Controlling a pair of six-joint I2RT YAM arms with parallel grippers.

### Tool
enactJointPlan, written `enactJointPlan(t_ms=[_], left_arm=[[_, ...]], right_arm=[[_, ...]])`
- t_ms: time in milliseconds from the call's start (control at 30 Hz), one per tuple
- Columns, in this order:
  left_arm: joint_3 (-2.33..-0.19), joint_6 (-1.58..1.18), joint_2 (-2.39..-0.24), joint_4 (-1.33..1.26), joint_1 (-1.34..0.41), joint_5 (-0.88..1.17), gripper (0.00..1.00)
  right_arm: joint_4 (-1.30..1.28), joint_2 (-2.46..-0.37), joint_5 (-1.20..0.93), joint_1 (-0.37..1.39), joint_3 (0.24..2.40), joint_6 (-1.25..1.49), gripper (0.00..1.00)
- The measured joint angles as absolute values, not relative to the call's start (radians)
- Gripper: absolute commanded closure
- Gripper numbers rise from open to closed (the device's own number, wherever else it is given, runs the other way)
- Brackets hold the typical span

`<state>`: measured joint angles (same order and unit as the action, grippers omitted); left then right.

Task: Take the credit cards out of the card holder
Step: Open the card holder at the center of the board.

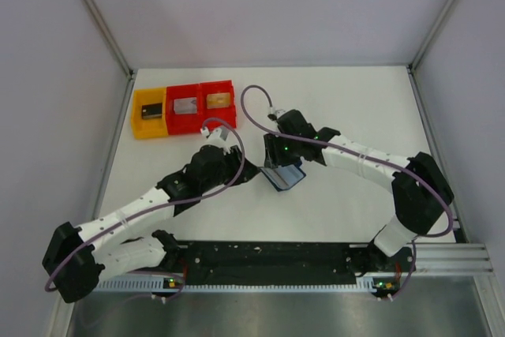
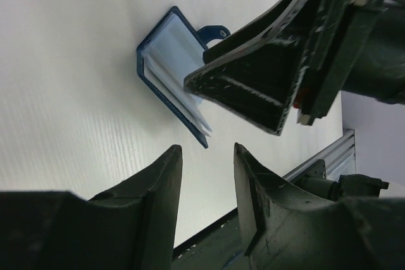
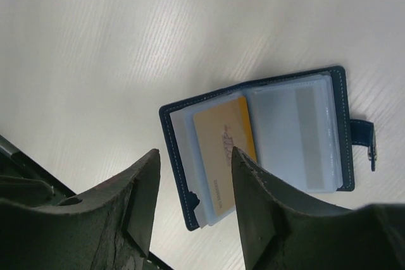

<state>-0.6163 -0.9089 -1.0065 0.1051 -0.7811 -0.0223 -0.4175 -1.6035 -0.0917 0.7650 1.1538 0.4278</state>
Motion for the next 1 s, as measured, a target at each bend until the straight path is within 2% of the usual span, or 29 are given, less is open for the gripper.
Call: enactJointPlan(t_ms=[100, 367, 533, 733, 1000], left_arm=[[-0.645, -0.904, -1.026, 0.101, -0.781, -0.016, 0.57], [-0.756, -0.891, -1.158, 0.091, -0.78, 0.032, 0.58], [-0.857, -0.887, -1.254, 0.078, -0.781, 0.061, 0.58], [-0.878, -0.887, -1.283, 0.065, -0.781, 0.067, 0.58], [-0.846, -0.888, -1.283, 0.056, -0.78, 0.062, 0.59]], right_arm=[[-0.386, -1.605, -0.12, 0.763, 1.109, 0.436, 0.52], [-0.297, -1.559, -0.169, 0.689, 0.96, 0.5, 0.63], [-0.246, -1.521, -0.231, 0.64, 0.935, 0.51, 0.63], [-0.156, -1.523, -0.319, 0.64, 0.874, 0.537, 0.63], [-0.007, -1.654, -0.398, 0.64, 0.808, 0.597, 0.63]])
